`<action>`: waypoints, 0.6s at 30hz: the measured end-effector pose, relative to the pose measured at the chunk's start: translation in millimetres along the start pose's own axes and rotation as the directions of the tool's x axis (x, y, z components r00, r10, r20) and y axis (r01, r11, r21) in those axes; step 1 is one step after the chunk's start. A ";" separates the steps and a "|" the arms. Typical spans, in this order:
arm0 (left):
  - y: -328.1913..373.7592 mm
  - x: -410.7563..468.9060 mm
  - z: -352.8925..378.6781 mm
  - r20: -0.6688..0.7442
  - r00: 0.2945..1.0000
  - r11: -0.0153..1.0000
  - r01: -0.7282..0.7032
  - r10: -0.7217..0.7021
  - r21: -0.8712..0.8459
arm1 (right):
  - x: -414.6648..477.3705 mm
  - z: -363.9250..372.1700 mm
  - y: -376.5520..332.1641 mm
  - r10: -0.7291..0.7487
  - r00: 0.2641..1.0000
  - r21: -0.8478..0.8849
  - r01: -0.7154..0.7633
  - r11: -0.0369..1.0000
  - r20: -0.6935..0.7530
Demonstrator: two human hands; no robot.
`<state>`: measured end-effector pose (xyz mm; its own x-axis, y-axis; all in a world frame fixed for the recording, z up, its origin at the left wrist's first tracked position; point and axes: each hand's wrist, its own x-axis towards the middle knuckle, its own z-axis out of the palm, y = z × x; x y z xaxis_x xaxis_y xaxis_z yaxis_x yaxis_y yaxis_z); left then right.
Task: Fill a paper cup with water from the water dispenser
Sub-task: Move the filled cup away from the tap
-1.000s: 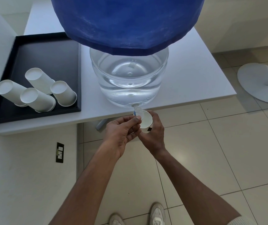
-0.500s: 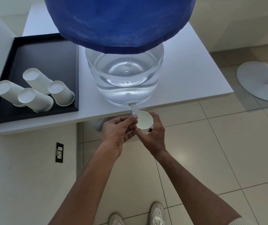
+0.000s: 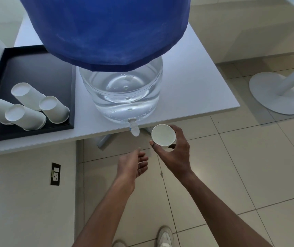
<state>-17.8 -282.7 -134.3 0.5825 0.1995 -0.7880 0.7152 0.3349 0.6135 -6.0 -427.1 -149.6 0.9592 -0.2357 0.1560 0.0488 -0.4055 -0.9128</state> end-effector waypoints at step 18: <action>64.6 -30.1 127.8 0.295 0.940 0.965 -0.101 0.172 -0.242 | 88.4 -91.8 -52.2 -0.044 0.999 0.077 0.042 0.996 0.030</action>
<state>60.2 -384.7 -64.3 0.7844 -0.0262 -0.6197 0.5379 0.5260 0.6587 50.6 -507.9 -53.6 0.9640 -0.1908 0.1850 0.1103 -0.3460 -0.9317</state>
